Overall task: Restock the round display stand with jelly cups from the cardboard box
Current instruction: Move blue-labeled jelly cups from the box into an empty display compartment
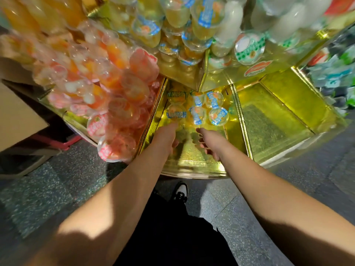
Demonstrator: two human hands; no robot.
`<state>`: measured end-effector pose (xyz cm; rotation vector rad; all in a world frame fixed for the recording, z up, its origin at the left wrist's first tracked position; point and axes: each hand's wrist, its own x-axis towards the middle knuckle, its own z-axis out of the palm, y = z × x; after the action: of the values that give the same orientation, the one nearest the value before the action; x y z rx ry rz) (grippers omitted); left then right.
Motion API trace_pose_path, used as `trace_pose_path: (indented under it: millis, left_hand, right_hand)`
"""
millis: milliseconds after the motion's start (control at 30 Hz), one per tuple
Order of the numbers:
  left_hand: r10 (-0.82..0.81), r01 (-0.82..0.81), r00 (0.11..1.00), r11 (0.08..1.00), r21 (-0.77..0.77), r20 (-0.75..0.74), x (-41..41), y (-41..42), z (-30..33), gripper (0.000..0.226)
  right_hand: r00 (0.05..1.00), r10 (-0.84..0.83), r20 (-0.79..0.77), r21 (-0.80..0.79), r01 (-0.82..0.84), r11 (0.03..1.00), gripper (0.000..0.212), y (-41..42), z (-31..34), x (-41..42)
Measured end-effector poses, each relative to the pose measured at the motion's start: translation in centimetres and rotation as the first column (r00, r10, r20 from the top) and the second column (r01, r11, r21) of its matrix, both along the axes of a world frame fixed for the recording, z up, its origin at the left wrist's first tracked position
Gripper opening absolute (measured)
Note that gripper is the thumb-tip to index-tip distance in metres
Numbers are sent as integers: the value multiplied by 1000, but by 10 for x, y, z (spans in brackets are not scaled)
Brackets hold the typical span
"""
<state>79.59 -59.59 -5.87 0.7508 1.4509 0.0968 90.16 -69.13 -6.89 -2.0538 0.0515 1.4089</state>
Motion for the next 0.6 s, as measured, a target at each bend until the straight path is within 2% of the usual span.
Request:
trace_pose_path:
  millis: [100,167,300,367,433,600]
  left_hand:
    - [-140,130,986,986,101,91,-30,-5,47,8]
    - [-247,214,961,948,234,121,-54,4,84,3]
    - [-402,318,914,795,516,56,-118,42,161,18]
    - [-415,344,910,755,559,0,-144,63,185,5]
    - [-396,346,916,712,611,-56,-177,82,207,13]
    - [-208,291,956,592,752,-206,-284,129,227,3]
  right_hand:
    - [994,97,56,85,-101,991,17,-6,40,-12]
    - [981,163,103,162,-178,971,17,0,75,-21]
    - [898,324,298,281,-407,869,28,38,151,-48]
    - [826,377,419,264,-508,820,44,62,177,-62]
    - [723,444,529,218,-621,753,51,91,201,-87]
    - [461,563,686,97,-825,557,27,166,239,-176]
